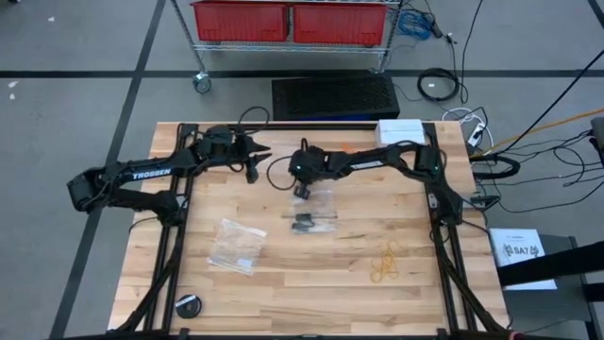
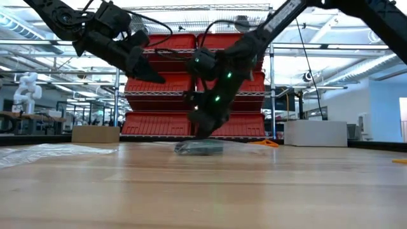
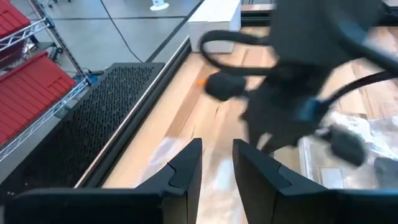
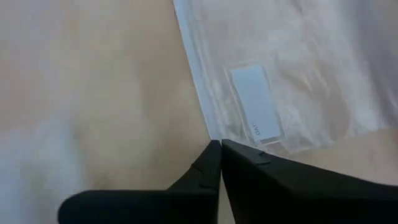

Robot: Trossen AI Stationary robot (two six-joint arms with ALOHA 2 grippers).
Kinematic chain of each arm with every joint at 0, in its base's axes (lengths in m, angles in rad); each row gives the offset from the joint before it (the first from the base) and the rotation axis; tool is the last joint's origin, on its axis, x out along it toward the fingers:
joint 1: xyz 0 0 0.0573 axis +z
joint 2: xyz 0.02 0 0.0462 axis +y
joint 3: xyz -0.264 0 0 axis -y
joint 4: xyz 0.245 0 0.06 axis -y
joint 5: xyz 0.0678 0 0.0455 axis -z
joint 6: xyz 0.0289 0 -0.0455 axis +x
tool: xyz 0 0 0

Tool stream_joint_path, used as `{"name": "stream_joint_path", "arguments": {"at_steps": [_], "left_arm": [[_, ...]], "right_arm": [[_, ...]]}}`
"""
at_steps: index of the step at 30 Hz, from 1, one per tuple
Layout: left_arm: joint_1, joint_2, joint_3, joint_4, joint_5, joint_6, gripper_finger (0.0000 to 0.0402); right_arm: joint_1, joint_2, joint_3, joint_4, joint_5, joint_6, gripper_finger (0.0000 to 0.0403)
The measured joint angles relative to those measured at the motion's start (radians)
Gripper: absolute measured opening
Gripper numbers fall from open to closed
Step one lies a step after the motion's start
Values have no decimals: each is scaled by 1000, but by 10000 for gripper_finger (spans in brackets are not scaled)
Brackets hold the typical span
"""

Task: Sort rubber bands
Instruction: Open the top transparent zip bag

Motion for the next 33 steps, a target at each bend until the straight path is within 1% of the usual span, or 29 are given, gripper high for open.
{"name": "stream_joint_path", "arguments": {"at_steps": [3, 5, 7, 9, 10, 13, 17, 19, 22, 25, 27, 29, 31, 32, 33], "left_arm": [[0, 0, 0, -4, 0, -3, 97], [-3, 0, 0, -10, 3, -11, 97], [-3, 0, 0, -11, 21, -21, 97], [-3, 0, 0, -10, 37, -26, 97], [-3, 3, 0, -10, 47, -28, 97], [-8, 12, 0, -9, 51, -43, 97], [-8, 14, 0, 6, 49, -45, 97], [-8, 14, 0, 2, 49, -46, 97], [-9, 14, 0, -3, 48, -45, 97], [-9, 14, 0, 1, 47, -45, 97], [-9, 14, 0, 0, 47, -45, 97], [-9, 14, 0, 0, 46, -46, 97], [-9, 14, 0, 0, 46, -56, 97], [-9, 14, 0, -1, 46, -67, 97], [-9, 14, 0, -5, 46, -77, 97]], "right_arm": [[17, -55, -1, -134, -17, -2, 0], [23, -91, -1, -259, -10, -8, 2], [23, -111, -1, -359, 5, -7, 11], [29, -124, -1, -385, 32, -7, 28], [33, -129, -1, -368, 40, -8, 39], [44, -127, 0, -232, 40, -15, 80], [54, -70, 0, -15, 39, -84, 130], [53, -29, 2, 53, 41, -130, 145], [51, 35, 4, 96, 53, -164, 151], [53, 74, 7, 117, 94, -150, 144], [53, 82, 7, 117, 93, -137, 124], [60, 79, 6, 118, 93, -128, 86], [67, 63, 5, 115, 95, -136, 33], [72, 53, 3, 110, 97, -145, 17], [76, 41, 2, 96, 99, -150, 12]]}}
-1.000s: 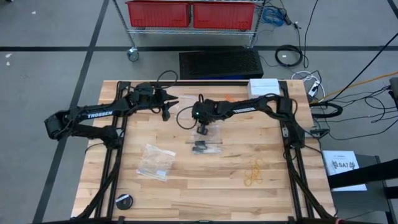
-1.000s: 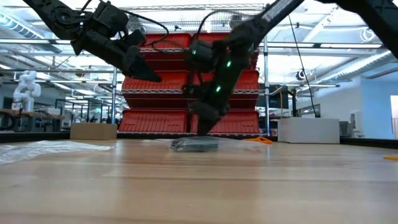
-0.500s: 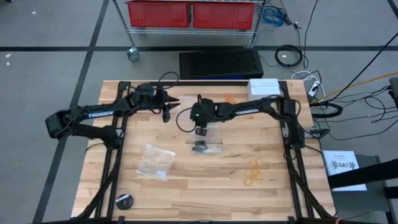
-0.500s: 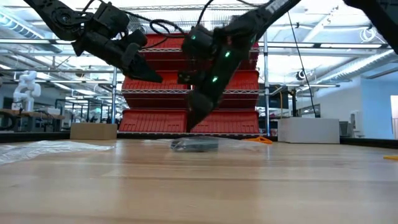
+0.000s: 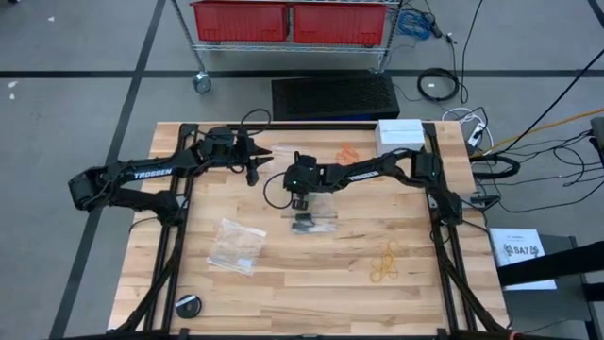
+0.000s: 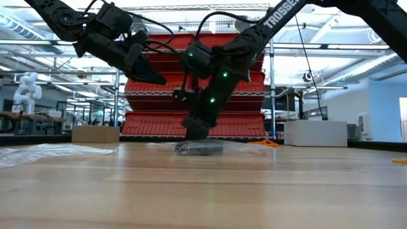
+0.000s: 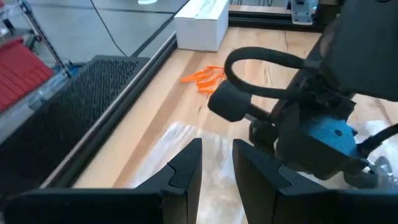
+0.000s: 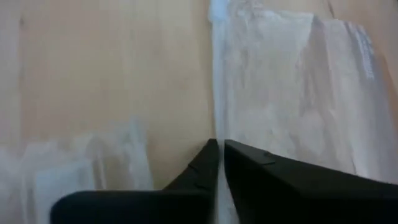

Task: Sort rubber bands
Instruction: Open the top transparent zip bag

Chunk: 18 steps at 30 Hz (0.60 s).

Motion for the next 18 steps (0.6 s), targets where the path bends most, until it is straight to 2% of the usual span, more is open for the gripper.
{"name": "stream_joint_path", "arguments": {"at_steps": [6, 12, 14, 18], "left_arm": [[-17, 0, 0, 0, -1, 76, 97], [-68, 1, 0, 92, 1, 106, 97], [-81, 1, 0, 124, 42, 108, 97], [-106, 1, 0, 186, 193, 104, 97]], "right_arm": [[12, -147, 32, -186, -3, 58, 2], [24, -335, 37, -392, -34, 171, 1], [37, -401, 39, -451, -30, 194, 1], [76, -503, 38, -516, -27, 222, 0]]}}
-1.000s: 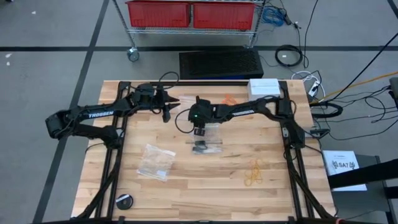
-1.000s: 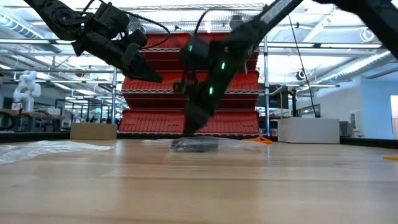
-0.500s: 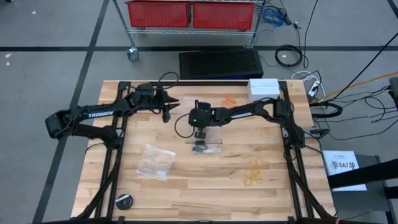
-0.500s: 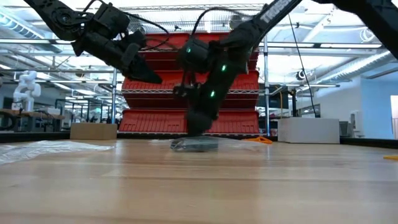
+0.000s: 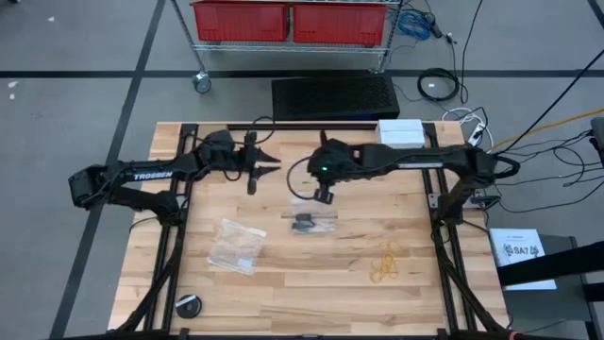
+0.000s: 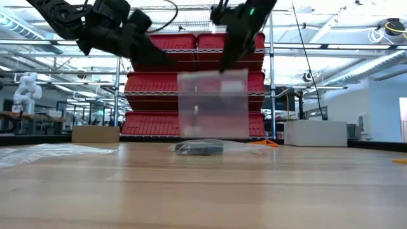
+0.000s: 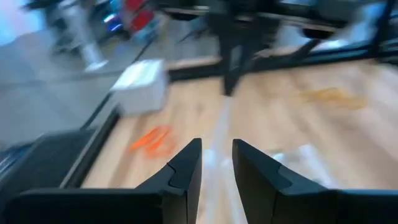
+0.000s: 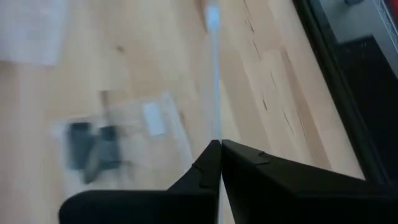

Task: Sort rubber bands
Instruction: Open the top transparent zip bag

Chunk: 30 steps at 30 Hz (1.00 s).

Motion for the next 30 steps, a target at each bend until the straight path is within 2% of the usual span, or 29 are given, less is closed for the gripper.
{"name": "stream_joint_path", "arguments": {"at_steps": [4, 8, 13, 17, 23, 30], "left_arm": [[-28, 0, 0, 26, 12, -5, 105], [-48, 6, 0, 81, 16, -54, 133], [-68, 33, 0, 202, 22, -133, 170], [-93, 56, 0, 256, 29, -156, 177], [-102, 67, 0, 274, 29, -156, 145], [-102, 66, 0, 272, 29, -156, 55]], "right_arm": [[49, -90, 0, -13, 1, 23, 0], [99, -139, 0, -6, 34, 30, 0], [137, -144, 1, 4, 48, 34, 0], [145, -142, 1, 9, 51, 37, 0], [144, -139, 1, 6, 51, 37, 0], [144, -139, 1, -16, 51, 42, 0]]}}
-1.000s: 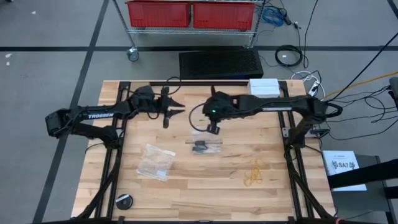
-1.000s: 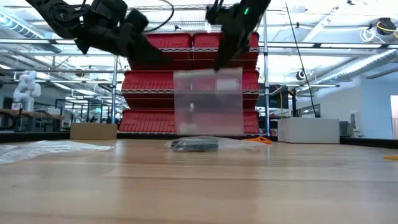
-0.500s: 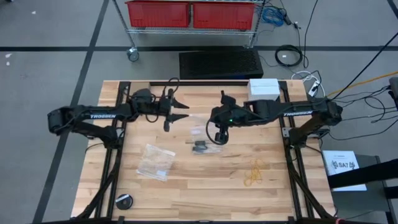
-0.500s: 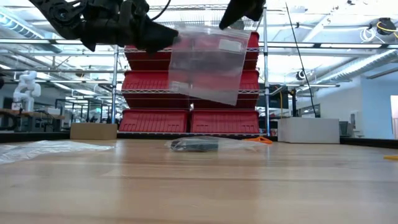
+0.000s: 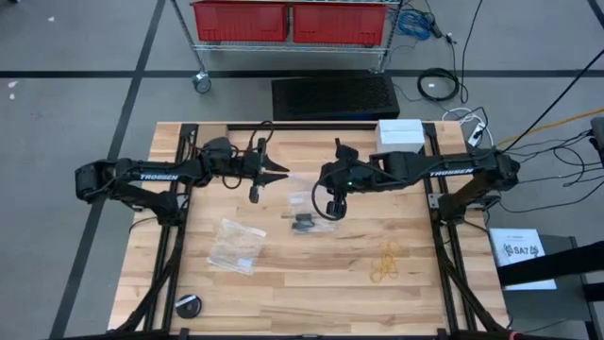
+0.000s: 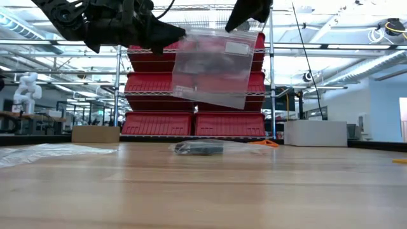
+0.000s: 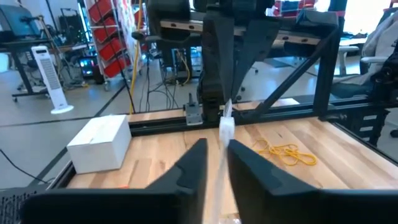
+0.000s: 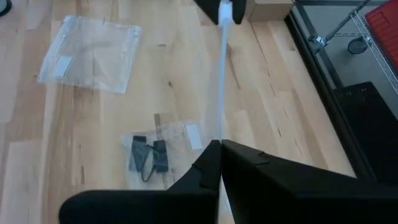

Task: Sort rubber bands
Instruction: Open the top transparent zip bag

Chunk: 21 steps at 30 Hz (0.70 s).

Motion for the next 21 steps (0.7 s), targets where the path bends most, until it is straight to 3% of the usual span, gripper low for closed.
{"name": "stream_joint_path", "arguments": {"at_steps": [3, 8, 17, 21], "left_arm": [[0, 0, 0, 0, 0, 9, 14], [-2, 0, 0, 0, 0, 37, 6], [-2, 0, 0, -2, -11, 59, 2], [-2, 0, 0, -2, -13, 59, 2]], "right_arm": [[0, 0, 0, -9, -7, 2, 0], [0, 0, 0, -4, -56, 7, 14], [-26, 12, 0, 293, -51, -32, 121], [-56, 53, 2, 344, -53, -89, 145]]}}
